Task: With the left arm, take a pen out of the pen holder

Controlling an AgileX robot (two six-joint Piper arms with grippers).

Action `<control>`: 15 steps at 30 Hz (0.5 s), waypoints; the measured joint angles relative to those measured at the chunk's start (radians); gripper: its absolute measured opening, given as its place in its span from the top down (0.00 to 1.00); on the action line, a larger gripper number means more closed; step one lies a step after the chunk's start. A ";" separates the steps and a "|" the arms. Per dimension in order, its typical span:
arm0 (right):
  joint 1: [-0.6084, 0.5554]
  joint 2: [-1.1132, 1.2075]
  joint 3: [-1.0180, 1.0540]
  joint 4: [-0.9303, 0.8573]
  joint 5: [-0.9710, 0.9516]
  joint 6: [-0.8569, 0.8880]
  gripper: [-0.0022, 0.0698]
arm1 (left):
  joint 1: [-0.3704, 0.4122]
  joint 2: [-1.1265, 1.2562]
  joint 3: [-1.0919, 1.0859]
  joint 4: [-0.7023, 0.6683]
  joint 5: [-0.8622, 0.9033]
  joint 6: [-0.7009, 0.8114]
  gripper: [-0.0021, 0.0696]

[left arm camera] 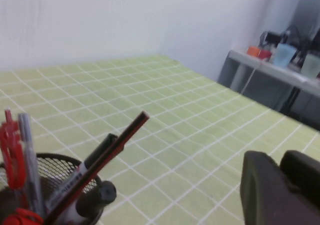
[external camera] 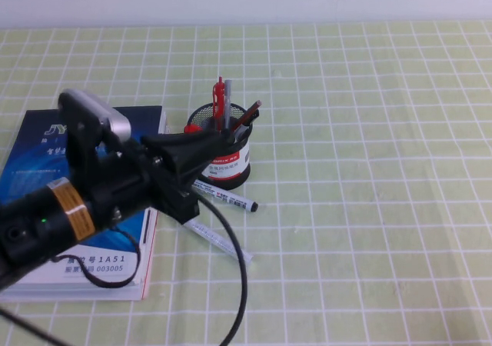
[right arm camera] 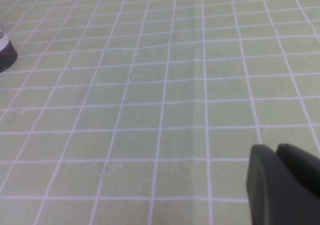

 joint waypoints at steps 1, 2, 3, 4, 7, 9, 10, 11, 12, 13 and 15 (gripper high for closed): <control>0.000 0.000 0.000 0.000 0.000 0.000 0.99 | 0.000 -0.035 0.000 0.026 0.032 0.000 0.92; 0.000 0.000 0.000 0.000 0.000 0.000 0.99 | 0.000 -0.073 0.000 0.047 0.061 -0.009 0.94; 0.000 0.000 0.000 0.000 0.000 0.000 0.99 | 0.000 -0.105 0.000 0.062 0.083 -0.020 0.95; 0.000 0.000 0.000 0.000 0.000 0.000 0.99 | 0.000 -0.146 0.000 0.078 0.108 -0.030 0.96; 0.000 0.000 0.000 0.000 0.000 0.000 0.99 | 0.000 -0.253 0.000 0.114 0.162 -0.074 0.97; 0.000 0.000 0.000 0.000 0.000 0.000 0.99 | 0.000 -0.315 0.000 0.121 0.175 -0.095 0.97; 0.000 0.000 0.000 0.000 0.000 0.000 0.99 | 0.000 -0.340 0.000 0.126 0.181 -0.101 0.97; 0.000 0.000 0.000 0.000 0.000 0.000 0.99 | 0.000 -0.362 0.000 0.126 0.187 -0.105 0.97; 0.000 0.000 0.000 0.000 0.000 0.000 0.99 | 0.000 -0.377 0.000 0.126 0.189 -0.114 0.97; 0.000 0.000 0.000 0.000 0.000 0.000 0.99 | 0.000 -0.392 0.000 0.126 0.190 -0.118 0.97; 0.000 0.000 0.000 0.000 0.000 0.000 0.99 | 0.000 -0.408 0.000 0.126 0.190 -0.125 0.97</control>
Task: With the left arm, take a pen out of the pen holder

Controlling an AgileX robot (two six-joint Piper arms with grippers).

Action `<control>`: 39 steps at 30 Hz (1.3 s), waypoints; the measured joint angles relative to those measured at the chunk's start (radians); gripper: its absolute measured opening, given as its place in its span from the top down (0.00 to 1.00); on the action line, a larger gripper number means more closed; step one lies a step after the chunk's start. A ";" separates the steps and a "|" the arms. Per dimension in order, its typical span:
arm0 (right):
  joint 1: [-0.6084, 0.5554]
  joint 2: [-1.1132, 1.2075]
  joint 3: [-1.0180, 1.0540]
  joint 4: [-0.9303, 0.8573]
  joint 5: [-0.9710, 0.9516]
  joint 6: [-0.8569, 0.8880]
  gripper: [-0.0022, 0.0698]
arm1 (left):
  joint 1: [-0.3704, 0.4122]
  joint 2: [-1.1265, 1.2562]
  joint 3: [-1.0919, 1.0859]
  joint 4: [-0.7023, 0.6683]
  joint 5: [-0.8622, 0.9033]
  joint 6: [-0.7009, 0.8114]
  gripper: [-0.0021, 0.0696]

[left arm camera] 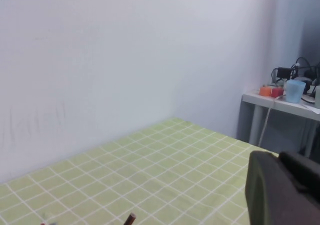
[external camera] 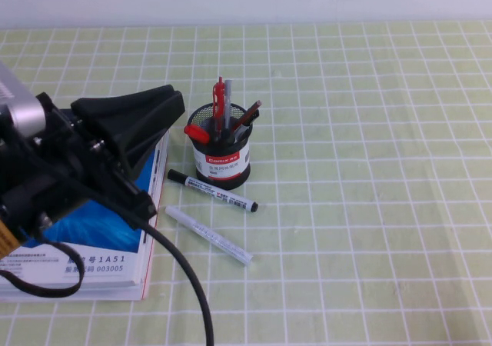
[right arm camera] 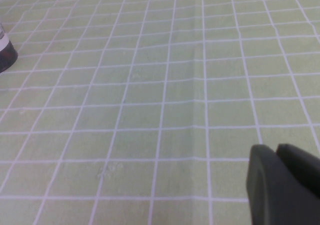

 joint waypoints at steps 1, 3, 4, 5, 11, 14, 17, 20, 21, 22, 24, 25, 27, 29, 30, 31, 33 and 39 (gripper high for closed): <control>0.000 0.000 0.000 0.000 0.000 0.000 0.99 | 0.000 -0.003 0.000 0.000 0.000 0.000 0.97; 0.000 0.000 0.000 0.000 0.000 0.000 0.99 | 0.000 -0.004 0.002 0.000 -0.004 -0.009 0.97; 0.000 0.000 0.000 0.000 0.000 0.000 0.99 | 0.000 -0.004 0.002 0.000 -0.004 -0.017 0.97; 0.000 0.000 0.000 0.000 0.000 0.000 0.99 | 0.000 -0.004 0.002 0.000 -0.004 -0.027 0.97; 0.000 0.000 0.000 0.000 0.000 0.000 0.99 | 0.000 -0.004 0.002 -0.029 -0.025 -0.046 0.97; 0.000 0.000 0.000 0.000 0.000 0.000 0.99 | 0.000 -0.004 0.002 -0.035 -0.043 -0.044 0.97; 0.000 0.000 0.000 0.000 0.000 0.000 0.99 | 0.000 -0.009 0.002 -0.082 -0.033 -0.038 0.97; 0.000 0.000 0.000 0.000 0.000 0.000 0.99 | 0.000 -0.048 0.002 -0.175 0.009 -0.007 0.97; 0.000 0.000 0.000 0.000 0.000 0.000 0.99 | 0.000 -0.070 0.002 -0.216 0.026 0.017 0.97; 0.000 0.000 0.000 0.000 0.000 0.000 0.99 | 0.000 -0.091 0.004 -0.260 0.044 0.041 0.97; 0.000 0.000 0.000 0.000 0.000 0.000 0.99 | 0.000 -0.146 0.018 -0.385 0.073 0.129 0.97; 0.000 0.000 0.000 0.000 0.000 0.000 0.99 | 0.000 -0.175 0.031 -0.452 0.080 0.179 0.97; 0.000 0.000 0.000 0.000 0.000 0.000 0.99 | 0.000 -0.234 0.083 -0.637 0.091 0.336 0.97; 0.000 0.000 0.000 0.000 0.000 0.000 0.99 | 0.000 -0.286 0.145 -0.786 0.096 0.488 0.97; 0.000 0.000 0.000 0.000 0.000 0.000 0.99 | 0.000 -0.315 0.181 -0.850 0.104 0.556 0.97; 0.000 0.000 0.000 0.000 0.000 0.000 0.99 | 0.000 -0.337 0.215 -0.890 0.111 0.604 0.97; 0.000 0.000 0.000 0.000 0.000 0.000 0.99 | 0.000 -0.393 0.280 -0.960 0.141 0.710 0.97; 0.000 0.000 0.000 0.000 0.000 0.000 0.99 | 0.000 -0.581 0.425 -1.132 0.336 0.886 0.97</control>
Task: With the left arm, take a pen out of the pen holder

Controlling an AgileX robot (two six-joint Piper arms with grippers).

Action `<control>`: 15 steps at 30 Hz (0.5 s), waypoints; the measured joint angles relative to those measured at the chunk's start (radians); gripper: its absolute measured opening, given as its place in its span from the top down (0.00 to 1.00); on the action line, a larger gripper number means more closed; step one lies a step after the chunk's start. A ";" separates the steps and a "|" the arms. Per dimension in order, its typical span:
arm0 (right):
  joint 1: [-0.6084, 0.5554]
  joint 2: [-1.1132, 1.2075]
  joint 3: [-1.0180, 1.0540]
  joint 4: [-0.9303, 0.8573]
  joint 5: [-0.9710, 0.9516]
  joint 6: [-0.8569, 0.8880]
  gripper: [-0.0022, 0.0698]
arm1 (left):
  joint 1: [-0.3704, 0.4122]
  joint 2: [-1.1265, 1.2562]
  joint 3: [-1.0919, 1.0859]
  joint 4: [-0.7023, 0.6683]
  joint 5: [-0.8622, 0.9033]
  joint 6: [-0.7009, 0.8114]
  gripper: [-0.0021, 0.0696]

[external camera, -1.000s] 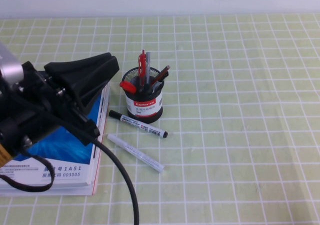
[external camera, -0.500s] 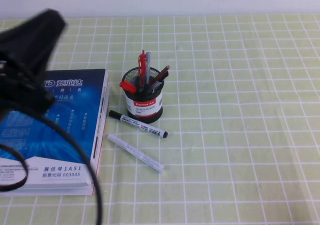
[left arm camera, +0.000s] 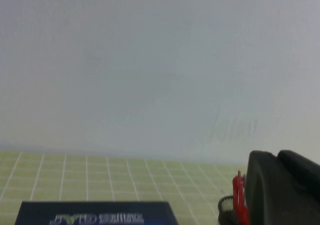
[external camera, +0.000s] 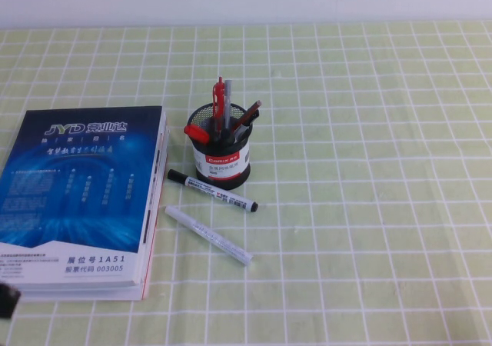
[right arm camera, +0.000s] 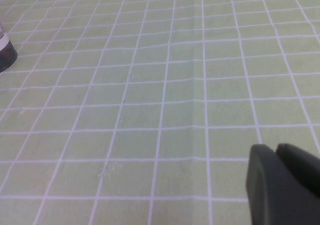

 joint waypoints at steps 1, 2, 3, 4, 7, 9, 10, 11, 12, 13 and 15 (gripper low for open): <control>0.000 0.000 0.000 0.000 0.000 0.000 0.99 | 0.002 -0.027 0.021 -0.006 0.029 0.012 0.97; 0.000 0.000 0.000 0.000 0.000 0.000 0.99 | 0.007 -0.061 0.041 -0.006 0.068 0.019 0.97; 0.000 0.000 0.000 0.000 0.000 0.000 0.99 | 0.010 -0.094 0.060 -0.004 0.111 0.027 0.97; 0.000 0.000 0.000 0.000 0.000 0.000 0.99 | 0.013 -0.127 0.074 0.007 0.157 0.032 0.97; 0.000 0.000 0.000 0.000 0.000 0.000 0.99 | 0.022 -0.217 0.127 0.050 0.286 0.039 0.97; 0.000 0.000 0.000 0.000 0.000 0.000 0.99 | 0.031 -0.277 0.164 0.069 0.370 0.039 0.97; 0.000 0.000 0.000 0.000 0.000 0.000 0.99 | 0.035 -0.300 0.174 0.079 0.405 0.037 0.97; 0.000 0.000 0.000 0.000 0.000 0.000 0.99 | 0.043 -0.326 0.177 0.093 0.446 0.029 0.97; 0.000 0.000 0.000 0.000 0.000 0.000 0.99 | 0.048 -0.350 0.177 0.115 0.490 0.019 0.97; 0.000 0.000 0.000 0.000 0.000 0.000 0.99 | 0.058 -0.367 0.177 0.135 0.533 0.002 0.97; 0.000 0.000 0.000 0.000 0.000 0.000 0.99 | 0.075 -0.401 0.177 0.193 0.615 -0.043 0.97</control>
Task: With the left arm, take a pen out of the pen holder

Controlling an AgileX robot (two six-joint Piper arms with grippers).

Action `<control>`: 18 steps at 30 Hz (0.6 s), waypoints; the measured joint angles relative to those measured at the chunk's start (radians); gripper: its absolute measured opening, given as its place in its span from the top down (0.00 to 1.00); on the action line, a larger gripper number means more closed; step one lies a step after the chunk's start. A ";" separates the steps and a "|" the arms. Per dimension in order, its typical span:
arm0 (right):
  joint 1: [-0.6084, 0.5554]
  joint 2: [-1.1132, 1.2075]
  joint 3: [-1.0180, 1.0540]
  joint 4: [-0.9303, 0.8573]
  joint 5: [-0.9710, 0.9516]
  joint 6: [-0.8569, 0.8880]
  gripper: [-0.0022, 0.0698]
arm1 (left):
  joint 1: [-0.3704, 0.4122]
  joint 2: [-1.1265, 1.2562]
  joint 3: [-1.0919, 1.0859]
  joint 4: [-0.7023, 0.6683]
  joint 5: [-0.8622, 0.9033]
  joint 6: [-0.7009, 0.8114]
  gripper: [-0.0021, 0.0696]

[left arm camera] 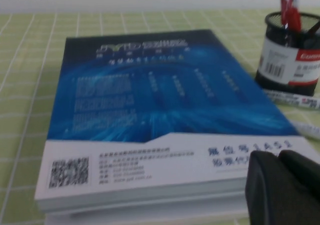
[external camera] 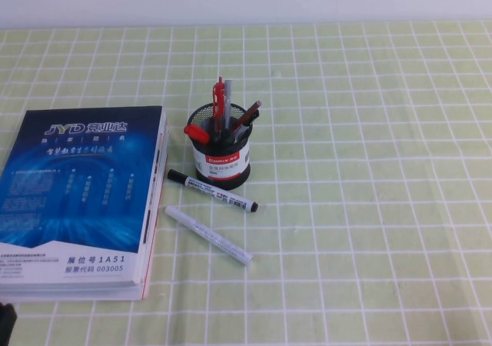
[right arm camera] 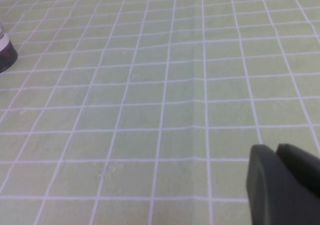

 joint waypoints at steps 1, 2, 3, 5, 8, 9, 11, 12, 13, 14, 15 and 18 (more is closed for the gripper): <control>0.000 0.000 0.000 0.000 0.000 0.000 0.99 | 0.007 -0.011 0.000 0.021 0.030 -0.020 0.97; 0.000 0.000 0.000 0.000 0.000 0.000 0.99 | 0.013 -0.017 0.000 0.045 0.058 -0.041 0.97; 0.000 0.000 0.000 0.000 0.000 0.000 0.99 | 0.017 -0.021 0.000 0.064 0.076 -0.055 0.97; 0.000 0.000 0.000 0.000 0.000 0.000 0.99 | 0.024 -0.027 0.000 0.088 0.091 -0.064 0.97; 0.000 0.000 0.000 0.000 0.000 0.000 0.99 | 0.026 -0.029 0.000 0.104 0.099 -0.067 0.97; 0.000 0.000 0.000 0.000 0.000 0.000 0.99 | 0.026 -0.029 0.000 0.106 0.101 -0.067 0.97; 0.000 0.000 0.000 0.000 0.000 0.000 0.99 | 0.026 -0.029 0.000 0.108 0.103 -0.067 0.97; 0.000 0.000 0.000 0.000 0.000 0.000 0.99 | 0.026 -0.029 0.000 0.108 0.103 -0.067 0.97; 0.000 0.000 0.000 0.000 0.000 0.000 0.99 | 0.026 -0.029 0.000 0.108 0.103 -0.067 0.97; 0.000 0.000 0.000 0.000 0.000 0.000 0.99 | 0.026 -0.029 0.000 0.108 0.103 -0.067 0.97; 0.000 0.000 0.000 0.000 0.000 0.000 0.99 | 0.026 -0.029 0.000 0.108 0.103 -0.067 0.97; 0.000 0.000 0.000 0.000 0.000 0.000 0.99 | 0.026 -0.029 0.000 0.108 0.103 -0.067 0.97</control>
